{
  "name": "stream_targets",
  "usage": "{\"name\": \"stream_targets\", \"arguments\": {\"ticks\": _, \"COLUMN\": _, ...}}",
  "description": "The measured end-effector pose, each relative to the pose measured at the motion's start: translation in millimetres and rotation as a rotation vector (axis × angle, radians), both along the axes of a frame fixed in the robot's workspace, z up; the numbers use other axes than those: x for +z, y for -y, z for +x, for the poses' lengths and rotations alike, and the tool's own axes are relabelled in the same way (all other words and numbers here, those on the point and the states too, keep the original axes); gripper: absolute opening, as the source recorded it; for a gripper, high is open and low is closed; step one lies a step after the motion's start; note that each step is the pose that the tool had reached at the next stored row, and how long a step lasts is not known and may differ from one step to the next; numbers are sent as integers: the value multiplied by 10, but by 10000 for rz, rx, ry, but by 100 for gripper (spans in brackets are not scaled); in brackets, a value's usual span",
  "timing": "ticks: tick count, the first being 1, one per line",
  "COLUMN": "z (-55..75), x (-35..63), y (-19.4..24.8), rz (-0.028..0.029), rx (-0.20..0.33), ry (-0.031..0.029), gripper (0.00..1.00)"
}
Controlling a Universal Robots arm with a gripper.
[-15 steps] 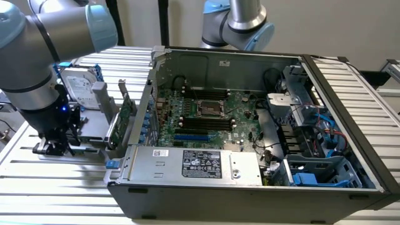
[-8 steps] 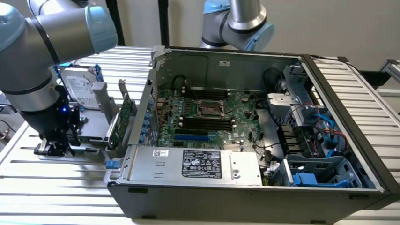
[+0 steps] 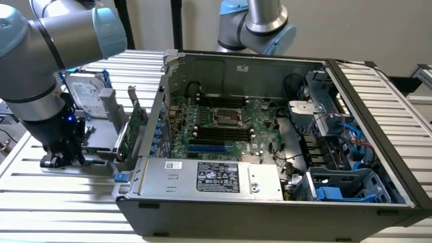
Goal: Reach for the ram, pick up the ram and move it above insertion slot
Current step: 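Pick up the ram and move it above insertion slot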
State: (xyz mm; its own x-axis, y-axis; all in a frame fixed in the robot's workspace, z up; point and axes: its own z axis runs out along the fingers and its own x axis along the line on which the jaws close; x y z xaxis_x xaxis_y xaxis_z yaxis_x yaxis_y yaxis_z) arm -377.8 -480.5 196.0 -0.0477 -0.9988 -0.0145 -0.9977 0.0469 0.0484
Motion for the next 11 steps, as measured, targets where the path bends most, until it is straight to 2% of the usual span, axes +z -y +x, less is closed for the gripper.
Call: {"name": "stream_targets", "arguments": {"ticks": 11, "z": 0, "x": -1, "y": 0, "rz": 2, "rx": 17, "ry": 2, "gripper": 13}}
